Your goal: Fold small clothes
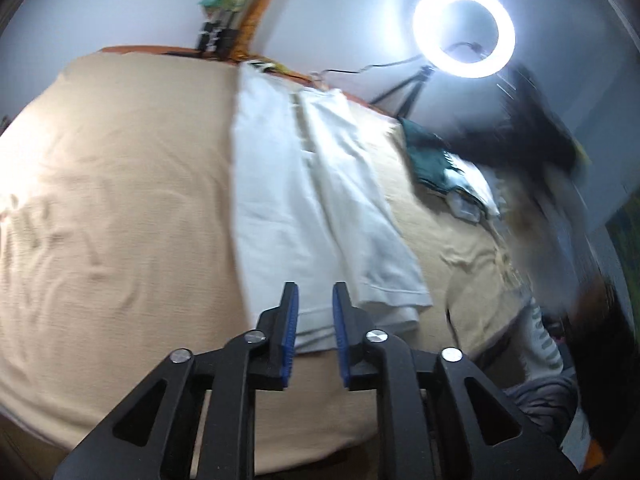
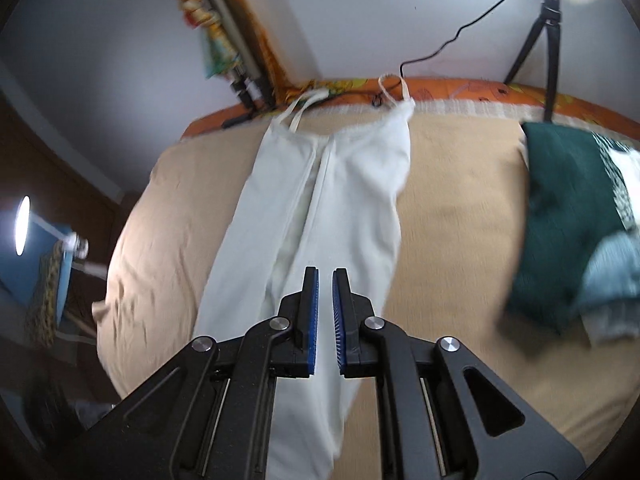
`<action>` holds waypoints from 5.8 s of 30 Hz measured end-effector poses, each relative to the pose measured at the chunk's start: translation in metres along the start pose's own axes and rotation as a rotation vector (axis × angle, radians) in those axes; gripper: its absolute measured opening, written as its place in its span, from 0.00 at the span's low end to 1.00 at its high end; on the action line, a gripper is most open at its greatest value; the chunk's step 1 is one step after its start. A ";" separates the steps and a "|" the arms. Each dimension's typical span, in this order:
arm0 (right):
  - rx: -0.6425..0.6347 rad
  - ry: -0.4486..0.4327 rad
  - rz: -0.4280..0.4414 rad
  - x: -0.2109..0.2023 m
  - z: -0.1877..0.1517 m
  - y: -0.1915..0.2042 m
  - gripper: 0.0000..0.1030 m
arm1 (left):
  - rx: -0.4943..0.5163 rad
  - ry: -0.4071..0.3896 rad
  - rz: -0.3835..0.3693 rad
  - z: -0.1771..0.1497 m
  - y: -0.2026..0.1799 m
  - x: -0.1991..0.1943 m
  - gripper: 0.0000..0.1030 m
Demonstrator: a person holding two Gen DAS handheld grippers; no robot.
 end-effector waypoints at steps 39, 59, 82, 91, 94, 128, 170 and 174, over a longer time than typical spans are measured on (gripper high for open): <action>-0.147 0.007 0.014 -0.006 -0.149 0.049 0.58 | -0.086 0.143 -0.078 -0.009 0.038 0.041 0.03; 0.167 0.036 0.267 0.003 -0.166 -0.004 0.08 | -0.119 0.113 -0.133 -0.006 0.032 0.027 0.03; 0.243 -0.036 0.327 -0.004 -0.097 -0.008 0.07 | -0.121 0.053 -0.127 0.067 0.027 0.026 0.03; 0.305 -0.048 0.278 0.020 -0.045 -0.035 0.07 | -0.163 0.059 -0.087 0.106 0.042 0.063 0.03; 0.315 -0.035 0.259 0.036 -0.033 -0.038 0.07 | -0.176 0.067 -0.075 0.114 0.046 0.075 0.03; 0.044 0.067 -0.010 0.067 -0.069 -0.020 0.38 | 0.115 0.157 0.067 0.077 0.025 0.101 0.06; 0.043 -0.139 -0.049 0.123 0.119 -0.126 0.41 | 0.071 -0.012 0.152 0.249 0.076 0.195 0.41; 0.077 -0.161 0.031 0.123 0.132 -0.134 0.54 | 0.006 -0.004 0.095 0.264 0.080 0.203 0.41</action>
Point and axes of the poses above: each gripper's, at about its wrist camera, not at the fingertips, and x roughly the way its jaws point, y to its left, z to its top, the point moved 2 cm from there along x, roughly the way its jaws point, and after that the axes turned 3 degrees about z, right-handed, at the moved point
